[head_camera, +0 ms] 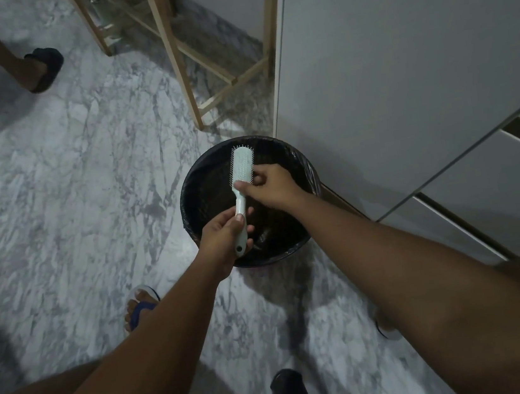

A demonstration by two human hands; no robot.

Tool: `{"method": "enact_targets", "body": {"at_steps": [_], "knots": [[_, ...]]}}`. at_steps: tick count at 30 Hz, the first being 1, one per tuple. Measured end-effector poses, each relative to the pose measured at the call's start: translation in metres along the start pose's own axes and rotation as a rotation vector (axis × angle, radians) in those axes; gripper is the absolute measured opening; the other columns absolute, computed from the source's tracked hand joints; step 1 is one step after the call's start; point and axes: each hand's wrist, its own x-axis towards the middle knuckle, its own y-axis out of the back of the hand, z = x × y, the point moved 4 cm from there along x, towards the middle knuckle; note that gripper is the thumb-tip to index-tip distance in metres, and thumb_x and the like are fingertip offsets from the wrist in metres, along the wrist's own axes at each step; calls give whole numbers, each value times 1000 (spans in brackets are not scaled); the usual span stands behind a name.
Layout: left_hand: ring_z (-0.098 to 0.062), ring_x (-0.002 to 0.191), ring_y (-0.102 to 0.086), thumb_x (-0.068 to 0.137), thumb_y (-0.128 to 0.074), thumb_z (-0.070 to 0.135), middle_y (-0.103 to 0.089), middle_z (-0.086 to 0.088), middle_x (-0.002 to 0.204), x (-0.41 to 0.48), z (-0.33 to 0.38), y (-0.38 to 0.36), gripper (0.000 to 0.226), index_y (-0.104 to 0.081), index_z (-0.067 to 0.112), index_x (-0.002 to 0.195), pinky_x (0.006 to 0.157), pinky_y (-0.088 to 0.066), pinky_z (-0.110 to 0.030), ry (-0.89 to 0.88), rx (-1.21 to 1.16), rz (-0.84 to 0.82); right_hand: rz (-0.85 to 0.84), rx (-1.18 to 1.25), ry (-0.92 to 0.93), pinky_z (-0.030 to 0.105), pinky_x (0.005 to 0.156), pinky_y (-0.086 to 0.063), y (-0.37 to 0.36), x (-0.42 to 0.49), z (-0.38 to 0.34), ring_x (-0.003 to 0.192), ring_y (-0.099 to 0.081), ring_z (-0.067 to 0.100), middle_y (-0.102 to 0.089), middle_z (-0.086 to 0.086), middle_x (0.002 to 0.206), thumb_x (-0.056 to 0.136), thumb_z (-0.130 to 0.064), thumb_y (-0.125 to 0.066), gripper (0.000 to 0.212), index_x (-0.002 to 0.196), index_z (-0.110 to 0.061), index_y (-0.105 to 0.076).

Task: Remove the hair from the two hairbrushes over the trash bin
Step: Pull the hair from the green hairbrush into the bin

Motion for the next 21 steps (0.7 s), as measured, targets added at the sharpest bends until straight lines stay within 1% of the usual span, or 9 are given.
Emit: {"method": "enact_targets", "body": {"at_steps": [1, 2, 4, 6, 9, 12, 17, 19, 21], "knots": [[-16, 87, -62, 100, -55, 15, -74, 0, 118, 0, 0, 0, 29, -64, 14, 127, 60, -53, -30, -1, 6, -3, 31, -2, 15, 41, 87, -57, 0, 0, -1, 88, -71, 18, -75, 5, 92, 80, -47, -74, 43, 111, -17, -72], [-16, 88, -62, 100, -55, 15, -74, 0, 118, 0, 0, 1, 28, -65, 14, 127, 60, -53, -30, -2, 3, -3, 59, 0, 18, 38, 83, -58, 2, 1, -2, 81, -72, 16, -75, 4, 83, 79, -45, -76, 35, 98, -15, -76], [-17, 88, -61, 100, -56, 15, -74, -1, 118, -1, 2, 2, 27, -66, 14, 125, 61, -54, -30, -7, 1, 3, 93, -36, 14, 27, 71, -56, 6, 3, -3, 73, -70, 14, -74, 4, 74, 76, -44, -79, 32, 80, -12, -77], [-17, 88, -61, 100, -56, 16, -74, -1, 118, 0, 5, 3, 27, -66, 13, 125, 61, -54, -30, -15, 8, 8, 114, -85, 41, 19, 62, -50, 8, 3, -5, 67, -68, 14, -72, 5, 69, 76, -41, -79, 33, 70, -9, -74], [-16, 84, -61, 101, -53, 14, -74, -2, 117, -1, 6, -1, 27, -65, 11, 125, 58, -53, -29, -11, -12, 15, 151, -95, 104, 19, 59, -46, 10, 2, -9, 61, -62, 13, -70, 6, 68, 79, -36, -78, 30, 71, -8, -72], [-14, 79, -59, 102, -51, 12, -74, -2, 114, -2, 6, -4, 24, -65, 9, 122, 56, -52, -27, -2, -38, 30, 259, -67, 223, 24, 60, -47, 20, 0, -15, 60, -60, 14, -68, 4, 66, 84, -35, -73, 28, 72, -10, -72], [-14, 78, -57, 102, -50, 11, -73, -1, 114, -1, 1, 1, 25, -63, 7, 123, 53, -51, -25, -5, -32, 66, 572, -30, 457, 21, 55, -38, 45, -9, -29, 56, -50, 12, -59, -2, 61, 89, -28, -70, 30, 68, -7, -66], [-13, 77, -57, 102, -50, 11, -72, -2, 115, -2, 2, 2, 25, -63, 7, 123, 53, -51, -24, -5, -40, 75, 710, 18, 485, 24, 52, -36, 56, -9, -29, 54, -46, 12, -52, -3, 59, 89, -25, -69, 32, 64, -7, -61], [-13, 76, -58, 103, -50, 11, -72, -2, 116, -2, 3, 2, 24, -63, 8, 122, 53, -52, -24, -5, -60, 77, 787, 50, 451, 28, 51, -37, 60, -7, -22, 53, -46, 16, -51, -1, 57, 90, -25, -68, 36, 61, -7, -58]]}}
